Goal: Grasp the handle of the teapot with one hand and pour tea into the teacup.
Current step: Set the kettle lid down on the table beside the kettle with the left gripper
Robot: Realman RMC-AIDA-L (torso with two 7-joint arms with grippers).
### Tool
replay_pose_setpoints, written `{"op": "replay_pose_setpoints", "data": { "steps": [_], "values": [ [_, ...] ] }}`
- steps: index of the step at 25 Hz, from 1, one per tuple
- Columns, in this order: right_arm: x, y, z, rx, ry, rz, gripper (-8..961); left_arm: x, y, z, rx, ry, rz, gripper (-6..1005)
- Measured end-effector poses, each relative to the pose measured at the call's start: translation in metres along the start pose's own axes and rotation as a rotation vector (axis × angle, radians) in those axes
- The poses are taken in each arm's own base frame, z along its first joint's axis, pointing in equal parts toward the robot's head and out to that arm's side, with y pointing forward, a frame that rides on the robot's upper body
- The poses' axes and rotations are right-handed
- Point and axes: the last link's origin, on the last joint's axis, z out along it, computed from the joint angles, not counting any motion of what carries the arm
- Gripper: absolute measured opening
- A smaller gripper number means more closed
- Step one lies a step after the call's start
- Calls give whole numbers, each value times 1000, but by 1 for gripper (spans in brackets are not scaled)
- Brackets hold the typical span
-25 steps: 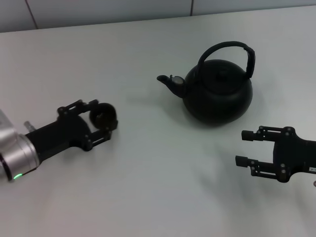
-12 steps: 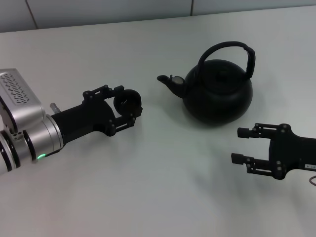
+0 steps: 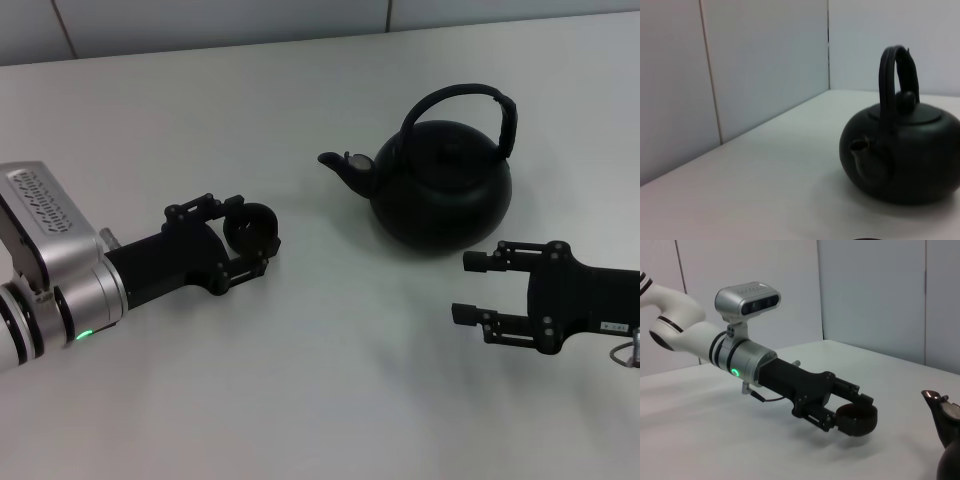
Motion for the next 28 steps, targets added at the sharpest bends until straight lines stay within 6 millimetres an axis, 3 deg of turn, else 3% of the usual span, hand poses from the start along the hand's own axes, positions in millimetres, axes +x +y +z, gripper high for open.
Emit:
{"op": "replay_pose_setpoints", "data": {
  "steps": [28],
  "values": [
    [-8,-8,18,-28,5,-18,631,-9,1,-2,13,-40,-6,738]
  ]
}}
